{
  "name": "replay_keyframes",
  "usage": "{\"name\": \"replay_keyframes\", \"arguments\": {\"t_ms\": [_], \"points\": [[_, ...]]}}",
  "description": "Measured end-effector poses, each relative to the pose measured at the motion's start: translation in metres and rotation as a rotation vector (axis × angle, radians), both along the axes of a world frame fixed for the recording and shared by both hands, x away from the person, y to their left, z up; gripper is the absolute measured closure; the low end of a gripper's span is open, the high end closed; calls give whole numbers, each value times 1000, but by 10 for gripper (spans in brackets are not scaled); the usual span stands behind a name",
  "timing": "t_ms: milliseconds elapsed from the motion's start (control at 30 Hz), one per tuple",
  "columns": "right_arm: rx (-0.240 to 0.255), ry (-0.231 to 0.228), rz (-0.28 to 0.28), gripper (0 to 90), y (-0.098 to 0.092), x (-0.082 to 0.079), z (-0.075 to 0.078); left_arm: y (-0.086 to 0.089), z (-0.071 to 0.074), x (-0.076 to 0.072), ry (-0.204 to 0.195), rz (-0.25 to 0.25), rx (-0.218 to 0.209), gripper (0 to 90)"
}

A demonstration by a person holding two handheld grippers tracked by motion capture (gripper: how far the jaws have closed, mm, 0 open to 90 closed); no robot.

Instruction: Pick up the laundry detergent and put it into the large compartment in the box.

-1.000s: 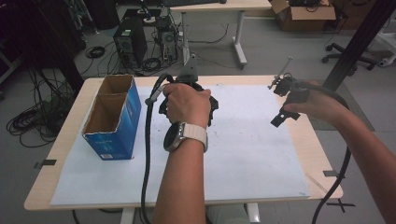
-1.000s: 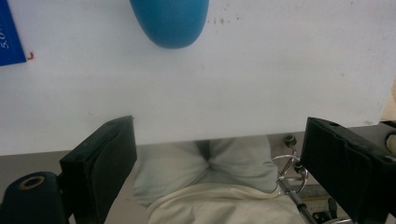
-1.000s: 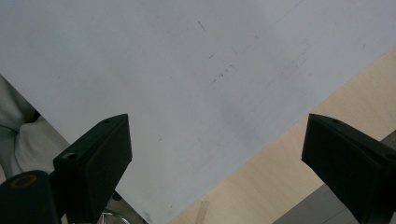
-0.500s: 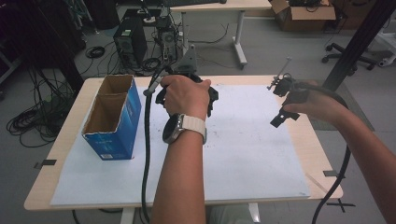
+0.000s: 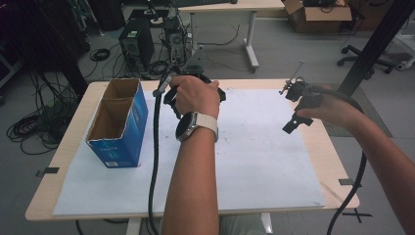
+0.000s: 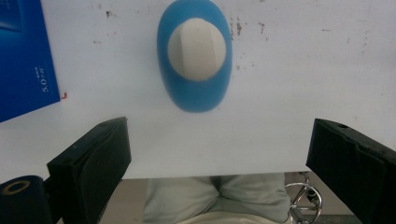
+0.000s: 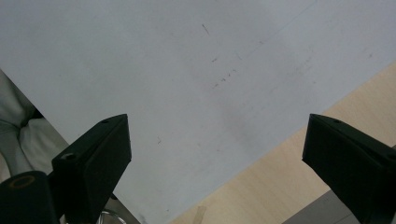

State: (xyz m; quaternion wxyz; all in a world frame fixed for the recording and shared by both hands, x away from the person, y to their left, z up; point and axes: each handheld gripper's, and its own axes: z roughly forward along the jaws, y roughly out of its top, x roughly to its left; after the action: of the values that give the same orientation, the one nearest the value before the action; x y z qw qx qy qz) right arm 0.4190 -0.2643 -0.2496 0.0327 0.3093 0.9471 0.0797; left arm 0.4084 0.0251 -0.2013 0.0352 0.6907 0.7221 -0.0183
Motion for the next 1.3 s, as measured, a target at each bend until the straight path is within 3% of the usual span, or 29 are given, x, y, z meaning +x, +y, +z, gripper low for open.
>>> {"name": "replay_keyframes", "arguments": {"t_ms": [133,367,767,1300], "points": [[3,2,0,77,-1,4,-3,3,-8,6,18,-4,4,66],[2,12,3,77,0,9,-10,11,-23,15,13,22,-13,70],[1,15,2,78,3,12,-13,5,-49,27,3,28,-11,66],[10,16,-3,80,-2,13,-17,4,-77,34,23,29,-6,71]]}}
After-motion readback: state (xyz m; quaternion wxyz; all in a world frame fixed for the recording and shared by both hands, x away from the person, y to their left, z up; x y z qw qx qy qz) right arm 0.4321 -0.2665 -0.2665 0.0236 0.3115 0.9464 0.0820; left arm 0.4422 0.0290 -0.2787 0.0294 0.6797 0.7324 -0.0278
